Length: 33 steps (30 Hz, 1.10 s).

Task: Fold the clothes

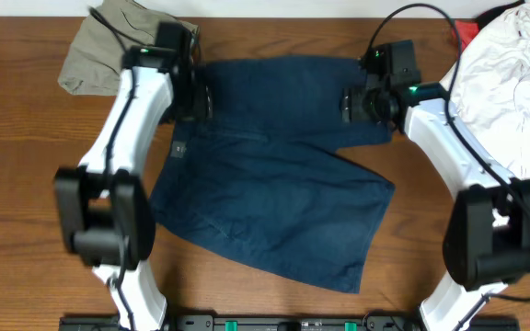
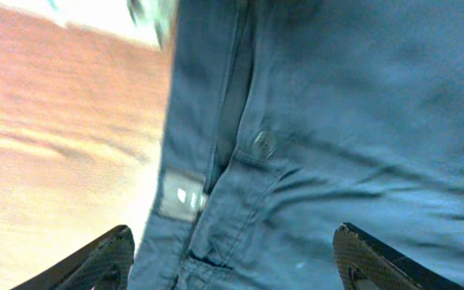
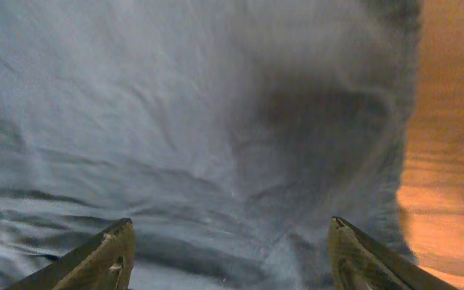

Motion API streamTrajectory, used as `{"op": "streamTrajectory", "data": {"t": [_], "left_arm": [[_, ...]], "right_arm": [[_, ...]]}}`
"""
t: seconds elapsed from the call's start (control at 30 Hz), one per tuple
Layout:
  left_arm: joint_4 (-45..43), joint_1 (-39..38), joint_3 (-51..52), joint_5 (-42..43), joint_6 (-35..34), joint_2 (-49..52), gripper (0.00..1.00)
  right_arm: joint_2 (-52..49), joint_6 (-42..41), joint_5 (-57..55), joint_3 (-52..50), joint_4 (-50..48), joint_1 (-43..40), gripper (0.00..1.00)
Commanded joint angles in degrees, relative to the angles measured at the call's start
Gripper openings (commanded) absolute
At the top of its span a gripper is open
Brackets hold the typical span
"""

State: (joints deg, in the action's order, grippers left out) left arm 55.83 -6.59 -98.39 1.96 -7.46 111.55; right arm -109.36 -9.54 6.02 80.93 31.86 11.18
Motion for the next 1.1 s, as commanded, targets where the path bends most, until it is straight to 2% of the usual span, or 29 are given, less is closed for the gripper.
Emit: {"op": "streamTrajectory", "data": {"t": [0.0,0.1,0.2,0.23,1.07], "left_arm": [[-1.7,-0.2,-1.1,-0.7,0.5,-3.1,0.81],[-3.8,-0.2,-1.1,-0.6,0.5,-3.7,0.82],[-4.3,-0.2,-1.1,-0.6,0.5,-3.7,0.91],[-4.3,-0.2,-1.1,-0.6,0.5,-3.7,0.99],[-3.2,0.2,-0.8,-1.6,0.6,-3.7,0.98]], "right_arm": [[-3.7,0.9,0.4,0.4,0.3,0.2,0.76],[-6.1,0.9,2.7,0.4,0.0,0.3,0.77],[-8.1,0.8,4.7,0.4,-0.1,0.4,0.81],[-8.7,0.5,5.2,0.4,-0.1,0.5,0.82],[-12.8,0.2,4.9,0.4,2.6,2.5,0.84]]}}
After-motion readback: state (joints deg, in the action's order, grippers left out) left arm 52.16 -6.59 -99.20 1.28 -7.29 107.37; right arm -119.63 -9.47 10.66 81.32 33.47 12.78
